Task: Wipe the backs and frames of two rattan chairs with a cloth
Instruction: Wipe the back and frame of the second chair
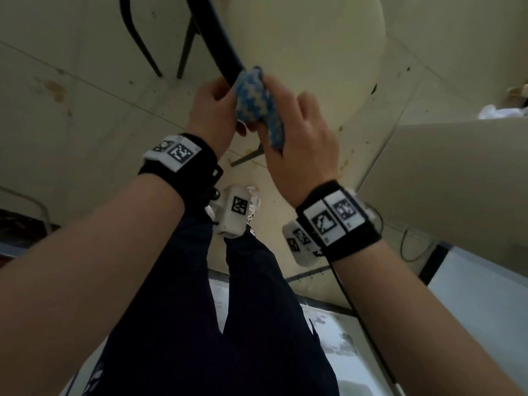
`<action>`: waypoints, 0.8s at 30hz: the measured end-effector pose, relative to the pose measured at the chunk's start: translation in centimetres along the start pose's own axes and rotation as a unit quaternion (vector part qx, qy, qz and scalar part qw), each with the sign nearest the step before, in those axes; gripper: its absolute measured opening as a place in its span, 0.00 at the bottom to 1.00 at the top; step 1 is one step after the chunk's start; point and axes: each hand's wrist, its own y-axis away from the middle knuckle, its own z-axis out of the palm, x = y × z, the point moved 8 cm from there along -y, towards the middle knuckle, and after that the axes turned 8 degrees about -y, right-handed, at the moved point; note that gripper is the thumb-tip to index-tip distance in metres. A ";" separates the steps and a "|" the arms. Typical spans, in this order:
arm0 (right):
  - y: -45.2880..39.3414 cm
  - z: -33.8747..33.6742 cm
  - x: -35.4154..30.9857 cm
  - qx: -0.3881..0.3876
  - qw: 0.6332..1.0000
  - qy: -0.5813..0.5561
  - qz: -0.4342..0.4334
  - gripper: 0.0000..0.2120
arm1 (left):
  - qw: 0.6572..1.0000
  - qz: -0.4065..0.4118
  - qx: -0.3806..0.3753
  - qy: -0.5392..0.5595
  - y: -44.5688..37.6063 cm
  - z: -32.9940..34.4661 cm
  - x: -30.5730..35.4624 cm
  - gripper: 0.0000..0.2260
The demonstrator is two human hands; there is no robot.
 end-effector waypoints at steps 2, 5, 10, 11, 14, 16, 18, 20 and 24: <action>1.9 -0.4 0.9 0.028 0.999 -0.023 -0.005 0.16 | 1.000 0.004 -0.021 -0.021 0.1 0.5 0.1 0.16; 4.6 -0.7 4.3 0.052 0.997 -0.046 0.035 0.14 | 0.998 0.013 -0.054 -0.030 0.0 1.0 0.4 0.17; 7.7 -1.6 9.0 0.050 0.983 -0.093 0.151 0.19 | 0.994 0.015 -0.091 -0.052 -0.1 1.8 0.5 0.18; 7.8 -1.5 9.4 0.040 0.977 -0.109 0.179 0.19 | 0.994 0.015 -0.097 -0.052 -0.2 2.0 0.4 0.18; 6.4 -0.5 8.7 0.024 0.959 -0.168 0.226 0.23 | 0.992 0.010 -0.114 -0.050 -0.6 1.9 0.3 0.17; 4.8 -0.2 6.7 0.036 0.961 -0.177 0.210 0.24 | 0.993 0.011 -0.114 -0.039 -1.1 1.3 0.2 0.17; 3.5 0.2 4.4 0.029 0.968 -0.173 0.178 0.25 | 0.992 0.015 -0.120 -0.033 -1.5 0.9 0.3 0.16; 2.7 0.8 2.2 -0.008 0.977 -0.160 0.143 0.29 | 0.991 0.012 -0.129 -0.018 -1.5 0.9 0.3 0.16; 1.8 1.5 -0.3 -0.091 0.985 -0.109 0.101 0.36 | 0.992 0.000 -0.128 0.025 -1.3 1.2 0.5 0.15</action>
